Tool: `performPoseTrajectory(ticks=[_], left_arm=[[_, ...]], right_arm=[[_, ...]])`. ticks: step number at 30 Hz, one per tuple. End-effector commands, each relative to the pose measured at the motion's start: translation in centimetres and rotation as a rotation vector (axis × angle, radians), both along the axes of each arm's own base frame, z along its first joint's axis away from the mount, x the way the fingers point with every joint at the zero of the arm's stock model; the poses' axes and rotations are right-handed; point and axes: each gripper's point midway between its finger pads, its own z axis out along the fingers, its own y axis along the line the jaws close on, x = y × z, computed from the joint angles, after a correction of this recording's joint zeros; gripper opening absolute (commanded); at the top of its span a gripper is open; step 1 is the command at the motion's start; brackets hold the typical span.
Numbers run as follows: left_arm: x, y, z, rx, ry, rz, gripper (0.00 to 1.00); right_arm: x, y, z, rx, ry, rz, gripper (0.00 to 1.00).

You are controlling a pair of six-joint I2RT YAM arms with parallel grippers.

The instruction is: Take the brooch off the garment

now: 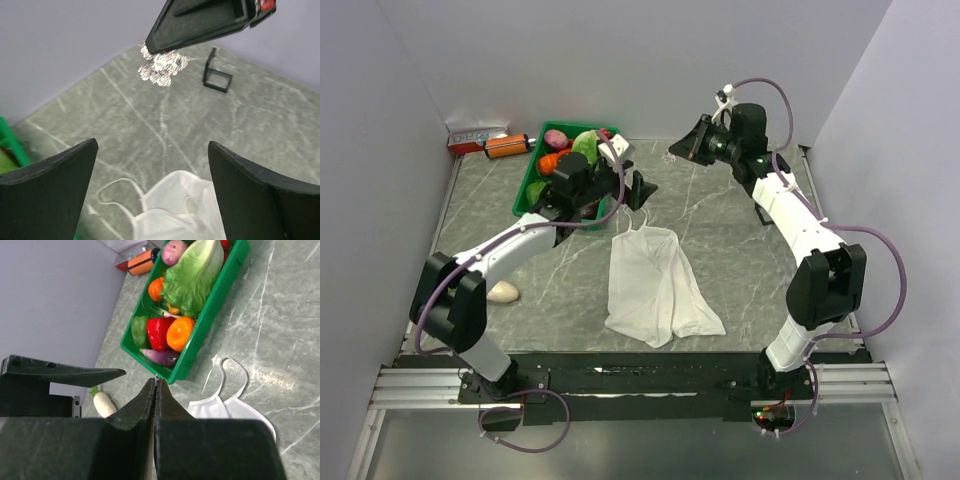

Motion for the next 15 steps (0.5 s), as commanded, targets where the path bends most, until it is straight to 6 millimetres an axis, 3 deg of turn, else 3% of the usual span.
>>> performPoseTrajectory(ticks=[1, 8, 15], left_arm=[[-0.1, -2.1, 4.1, -0.125, 0.011, -0.086, 0.94], [0.1, -4.3, 4.5, -0.160, -0.019, -0.182, 0.93], [1.6, -5.8, 4.3, -0.093, -0.109, -0.079, 0.91]], right_arm=[[-1.1, -0.1, 3.6, -0.043, -0.137, 0.014, 0.00], [-0.6, -0.8, 2.9, -0.098, -0.061, -0.127, 0.00], [-0.9, -0.7, 3.2, -0.095, -0.058, -0.158, 0.00]])
